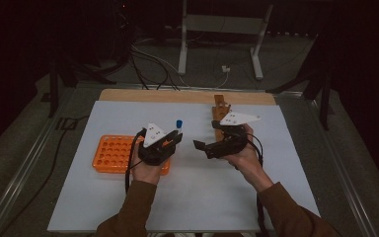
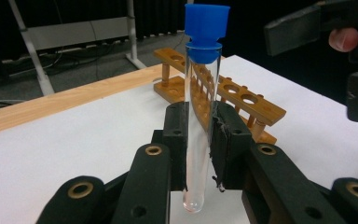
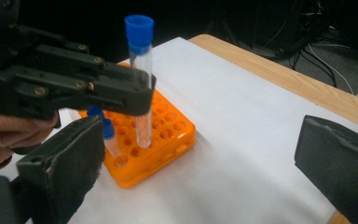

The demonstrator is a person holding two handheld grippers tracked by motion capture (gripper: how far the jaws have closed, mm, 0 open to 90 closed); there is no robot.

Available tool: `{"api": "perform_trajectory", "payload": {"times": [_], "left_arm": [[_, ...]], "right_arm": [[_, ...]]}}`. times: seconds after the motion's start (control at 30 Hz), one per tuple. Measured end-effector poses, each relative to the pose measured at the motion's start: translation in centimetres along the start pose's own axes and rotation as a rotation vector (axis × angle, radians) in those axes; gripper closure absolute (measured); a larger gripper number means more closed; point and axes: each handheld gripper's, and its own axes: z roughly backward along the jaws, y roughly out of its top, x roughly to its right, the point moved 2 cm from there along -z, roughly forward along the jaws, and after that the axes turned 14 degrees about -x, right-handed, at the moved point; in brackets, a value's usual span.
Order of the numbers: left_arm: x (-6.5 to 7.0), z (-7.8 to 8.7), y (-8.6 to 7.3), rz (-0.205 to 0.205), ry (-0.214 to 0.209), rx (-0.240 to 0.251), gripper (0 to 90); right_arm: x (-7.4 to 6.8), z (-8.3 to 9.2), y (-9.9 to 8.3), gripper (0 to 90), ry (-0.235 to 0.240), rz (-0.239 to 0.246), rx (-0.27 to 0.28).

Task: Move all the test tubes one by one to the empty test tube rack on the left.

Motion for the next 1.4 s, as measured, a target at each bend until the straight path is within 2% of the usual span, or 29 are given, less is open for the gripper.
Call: {"api": "perform_trajectory", "payload": {"times": [0.23,0.53,0.8,1.4], "left_arm": [[-0.9,0.9,-0.1,0.018,0.010,0.018,78.5],[-2.3,2.2,-0.4,0.043,0.023,0.044,78.5],[-3.5,3.4,-0.8,0.049,0.042,0.058,78.5],[-5.9,5.3,-2.3,0.070,0.078,0.058,78.4]], "right_arm": [[0.5,0.0,-0.9,0.0,-0.045,-0.014,-0.012],[1.7,0.5,-2.2,0.0,-0.063,-0.066,-0.003],[2.8,1.3,-3.3,0.0,-0.081,-0.100,0.007],[4.8,2.5,-5.9,0.0,-0.118,-0.172,0.019]]}}
